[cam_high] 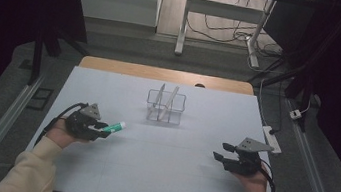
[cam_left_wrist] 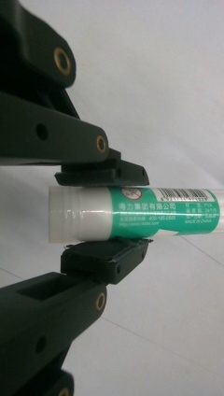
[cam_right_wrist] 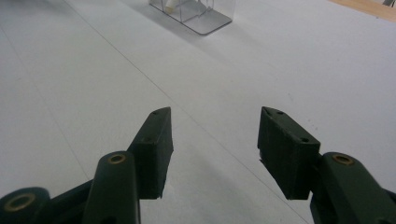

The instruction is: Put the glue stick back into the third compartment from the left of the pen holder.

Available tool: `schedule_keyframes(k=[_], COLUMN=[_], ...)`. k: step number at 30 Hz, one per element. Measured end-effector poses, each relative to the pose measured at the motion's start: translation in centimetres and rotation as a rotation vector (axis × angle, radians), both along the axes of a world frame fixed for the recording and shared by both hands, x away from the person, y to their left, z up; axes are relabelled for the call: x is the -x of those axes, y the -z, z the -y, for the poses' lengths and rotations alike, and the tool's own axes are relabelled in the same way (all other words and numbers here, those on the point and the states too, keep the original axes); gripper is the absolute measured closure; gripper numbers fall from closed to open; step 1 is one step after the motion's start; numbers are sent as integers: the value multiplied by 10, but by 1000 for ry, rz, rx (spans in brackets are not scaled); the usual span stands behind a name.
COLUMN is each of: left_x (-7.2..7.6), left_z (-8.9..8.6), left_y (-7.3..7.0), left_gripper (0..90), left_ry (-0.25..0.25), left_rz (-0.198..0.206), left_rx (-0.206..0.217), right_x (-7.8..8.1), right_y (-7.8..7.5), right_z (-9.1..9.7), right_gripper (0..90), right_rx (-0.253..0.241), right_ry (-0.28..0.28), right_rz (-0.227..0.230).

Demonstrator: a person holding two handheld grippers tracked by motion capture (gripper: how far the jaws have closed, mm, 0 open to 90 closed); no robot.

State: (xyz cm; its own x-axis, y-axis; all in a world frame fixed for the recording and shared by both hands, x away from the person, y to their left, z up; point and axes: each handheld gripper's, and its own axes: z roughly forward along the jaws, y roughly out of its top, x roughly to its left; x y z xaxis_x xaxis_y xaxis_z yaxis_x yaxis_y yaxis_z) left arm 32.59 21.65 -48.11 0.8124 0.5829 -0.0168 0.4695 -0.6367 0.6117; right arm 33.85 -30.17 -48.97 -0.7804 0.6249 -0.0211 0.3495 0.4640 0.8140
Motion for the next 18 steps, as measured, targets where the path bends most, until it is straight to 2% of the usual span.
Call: schedule_keyframes(k=[18], left_x=[-4], left_z=[46], left_y=[-8], left_gripper=[650], left_ry=[71], left_rz=[50], left_rx=[38], right_x=[1], right_y=[-2], right_z=[2], right_gripper=[443], right_rx=[-3], right_ry=[13], right_rz=[18])
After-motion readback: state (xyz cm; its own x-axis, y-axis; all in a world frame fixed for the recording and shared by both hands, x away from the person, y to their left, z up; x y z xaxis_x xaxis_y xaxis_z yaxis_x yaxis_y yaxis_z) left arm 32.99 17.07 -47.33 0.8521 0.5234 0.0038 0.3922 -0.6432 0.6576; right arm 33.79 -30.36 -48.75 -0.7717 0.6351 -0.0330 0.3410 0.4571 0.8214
